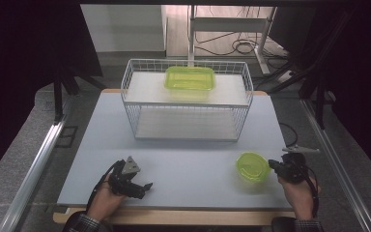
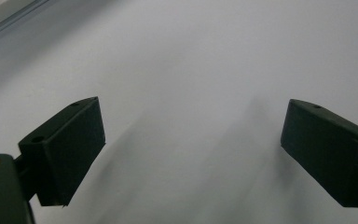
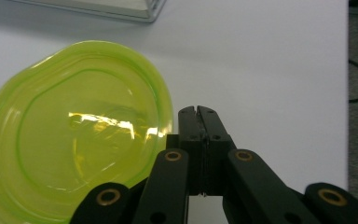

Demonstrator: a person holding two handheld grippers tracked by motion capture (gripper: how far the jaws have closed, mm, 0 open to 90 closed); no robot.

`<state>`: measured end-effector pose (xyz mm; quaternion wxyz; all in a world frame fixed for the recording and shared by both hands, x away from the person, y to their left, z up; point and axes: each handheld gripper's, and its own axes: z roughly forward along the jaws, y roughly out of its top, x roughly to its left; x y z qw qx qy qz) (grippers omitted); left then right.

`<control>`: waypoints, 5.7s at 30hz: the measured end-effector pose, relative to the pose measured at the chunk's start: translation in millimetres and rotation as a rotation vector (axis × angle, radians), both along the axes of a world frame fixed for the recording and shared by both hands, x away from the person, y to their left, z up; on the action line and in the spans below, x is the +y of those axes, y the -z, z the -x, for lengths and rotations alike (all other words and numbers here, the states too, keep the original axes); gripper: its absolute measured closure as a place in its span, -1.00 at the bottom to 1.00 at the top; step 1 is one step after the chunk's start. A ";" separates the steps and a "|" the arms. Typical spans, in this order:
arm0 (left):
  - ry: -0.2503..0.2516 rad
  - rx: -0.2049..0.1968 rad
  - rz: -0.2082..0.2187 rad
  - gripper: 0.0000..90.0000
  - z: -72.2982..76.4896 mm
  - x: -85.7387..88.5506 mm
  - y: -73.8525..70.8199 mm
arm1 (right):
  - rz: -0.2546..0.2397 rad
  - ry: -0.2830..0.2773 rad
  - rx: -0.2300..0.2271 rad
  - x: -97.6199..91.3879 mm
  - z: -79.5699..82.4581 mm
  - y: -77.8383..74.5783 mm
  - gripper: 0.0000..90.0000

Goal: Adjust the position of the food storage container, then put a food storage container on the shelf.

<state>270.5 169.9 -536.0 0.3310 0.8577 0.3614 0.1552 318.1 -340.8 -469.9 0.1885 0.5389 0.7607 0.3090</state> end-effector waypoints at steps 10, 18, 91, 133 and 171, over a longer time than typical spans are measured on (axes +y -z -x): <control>0.004 0.001 -0.003 -0.85 0.2 -1.4 0.1 | -0.033 -0.034 0.018 21.8 3.6 1.7 0.98; 0.005 0.000 -0.005 -0.85 0.3 -1.9 -0.1 | -0.075 -0.105 0.032 49.5 3.9 5.1 0.98; -0.015 0.018 0.020 -0.81 1.1 1.2 -4.4 | -0.117 -0.415 0.052 157.1 -13.6 25.9 0.80; -0.005 0.003 -0.002 -0.83 0.8 1.1 -0.7 | -0.175 -0.503 -0.031 144.8 -2.9 24.0 -0.92; 0.007 0.006 -0.040 -0.82 1.0 -1.6 1.7 | -0.311 -0.490 0.146 172.5 -31.3 17.0 -0.29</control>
